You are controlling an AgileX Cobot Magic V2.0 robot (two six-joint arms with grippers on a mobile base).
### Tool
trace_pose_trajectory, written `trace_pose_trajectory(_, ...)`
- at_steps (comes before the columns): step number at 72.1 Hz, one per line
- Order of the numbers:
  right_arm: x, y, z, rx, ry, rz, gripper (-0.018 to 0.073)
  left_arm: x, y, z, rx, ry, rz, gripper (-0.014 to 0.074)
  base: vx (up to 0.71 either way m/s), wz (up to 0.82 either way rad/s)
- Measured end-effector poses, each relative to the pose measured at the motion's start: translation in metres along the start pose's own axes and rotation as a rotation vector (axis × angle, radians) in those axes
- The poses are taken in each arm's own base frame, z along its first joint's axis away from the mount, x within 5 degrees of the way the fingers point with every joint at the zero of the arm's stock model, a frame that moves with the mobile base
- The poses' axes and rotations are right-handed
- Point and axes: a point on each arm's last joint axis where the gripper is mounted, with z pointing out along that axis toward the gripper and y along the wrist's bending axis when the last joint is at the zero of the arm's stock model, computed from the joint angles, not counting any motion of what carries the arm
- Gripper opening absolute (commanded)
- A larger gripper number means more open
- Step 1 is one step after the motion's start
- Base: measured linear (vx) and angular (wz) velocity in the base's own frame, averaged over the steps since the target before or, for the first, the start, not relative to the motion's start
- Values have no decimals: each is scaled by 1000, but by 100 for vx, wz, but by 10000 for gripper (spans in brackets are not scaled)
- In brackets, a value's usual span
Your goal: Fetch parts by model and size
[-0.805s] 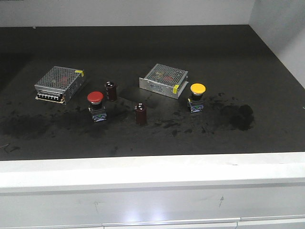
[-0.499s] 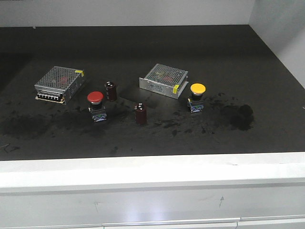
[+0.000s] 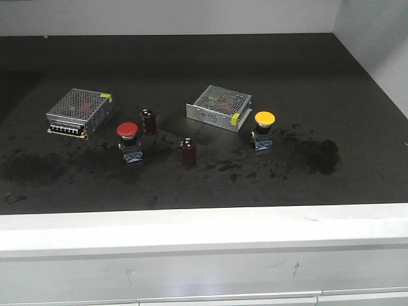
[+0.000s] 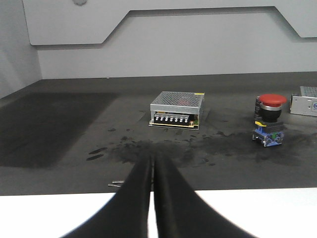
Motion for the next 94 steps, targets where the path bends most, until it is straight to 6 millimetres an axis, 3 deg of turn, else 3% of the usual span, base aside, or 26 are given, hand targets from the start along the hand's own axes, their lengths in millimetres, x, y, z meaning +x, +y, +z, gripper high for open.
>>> trace_pose_trajectory(12,-1,0,0,0,-12,-3,-10,-5,0,0,3,-57,0,-7,0,0)
trace_pose_trajectory(21,-11,0,-1,-7,-116,65,-10,-12,-1,-1,9,-132,-33,-7,0,0)
trace_pose_trajectory(27,-19,0,-2,-9,-128,112,-10,-26,-1,-3,14,-186,-55,-7,0,0)
trace_pose_trajectory(33,-41,-1,-6,-10,-175,123,-10,-53,-2,-8,18,-263,-34,-7,0,-1)
trace_pose_trajectory(41,-83,-2,-9,-11,-234,121,-10,-104,-4,-9,16,-326,24,-7,0,0)
trace_pose_trajectory(51,-136,-4,-2,-7,-227,110,-10,-151,-5,7,7,-255,34,-7,0,0)
trace_pose_trajectory(61,-167,-5,17,4,-125,74,-10,-177,-7,31,22,-129,31,-7,0,0)
trace_pose_trajectory(67,-174,-6,30,4,-38,62,-10,-180,-10,49,36,-2,32,-7,0,0)
trace_pose_trajectory(76,-176,-2,46,-36,95,-5,-10,-165,-12,67,45,206,41,-7,0,0)
trace_pose_trajectory(94,-152,12,76,-140,418,-84,-10,-149,-14,84,44,350,50,-7,0,0)
